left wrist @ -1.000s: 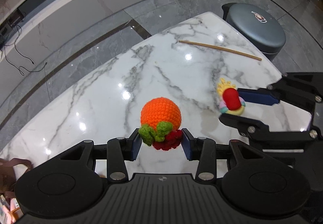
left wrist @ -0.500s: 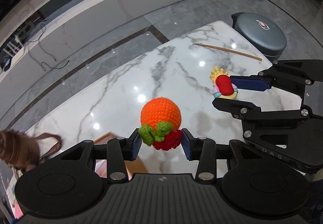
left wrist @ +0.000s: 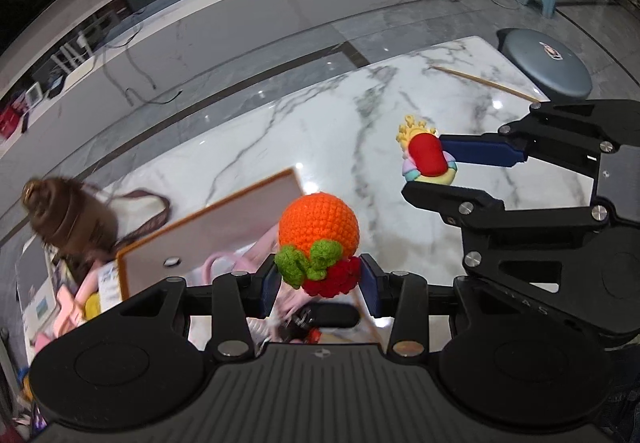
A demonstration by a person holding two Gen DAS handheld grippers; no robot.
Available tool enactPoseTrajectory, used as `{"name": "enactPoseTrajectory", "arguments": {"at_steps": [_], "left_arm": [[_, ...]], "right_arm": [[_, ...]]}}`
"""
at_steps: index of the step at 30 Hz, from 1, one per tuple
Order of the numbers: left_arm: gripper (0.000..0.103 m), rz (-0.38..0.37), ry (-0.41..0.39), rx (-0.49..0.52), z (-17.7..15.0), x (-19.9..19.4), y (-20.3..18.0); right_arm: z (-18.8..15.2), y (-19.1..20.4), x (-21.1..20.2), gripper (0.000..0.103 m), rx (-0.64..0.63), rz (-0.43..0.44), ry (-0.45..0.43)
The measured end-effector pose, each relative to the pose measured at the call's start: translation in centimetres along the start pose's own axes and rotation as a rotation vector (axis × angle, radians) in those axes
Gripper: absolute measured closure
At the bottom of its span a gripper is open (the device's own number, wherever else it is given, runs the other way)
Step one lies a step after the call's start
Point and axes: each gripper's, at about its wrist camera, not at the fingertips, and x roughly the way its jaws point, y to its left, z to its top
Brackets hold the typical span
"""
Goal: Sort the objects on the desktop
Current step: 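Carry the orange ball with the left gripper while the right carries the rattle to the box, then lower the ball and rattle into the storage box and open both grippers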
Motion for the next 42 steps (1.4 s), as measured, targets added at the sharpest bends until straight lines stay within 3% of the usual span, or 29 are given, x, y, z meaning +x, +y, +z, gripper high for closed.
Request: {"name": "enactPoseTrajectory", "arguments": {"at_steps": [16,28,42], "left_arm": [[0.055,0.024,0.028,-0.097,-7.2,-0.7,5.6],[0.055,0.034,0.124,-0.138,-10.6,2.0,9.2],[0.055,0.075,0.257,0.0,-11.7,5.3,7.7]], "right_arm": [[0.0,8.3,1.8,0.068,-0.11,0.08,0.028],[-0.2,11.3,5.4,0.067,-0.169,0.107,0.091],[-1.1,12.7,9.5,0.067,-0.189,0.126,0.165]]}}
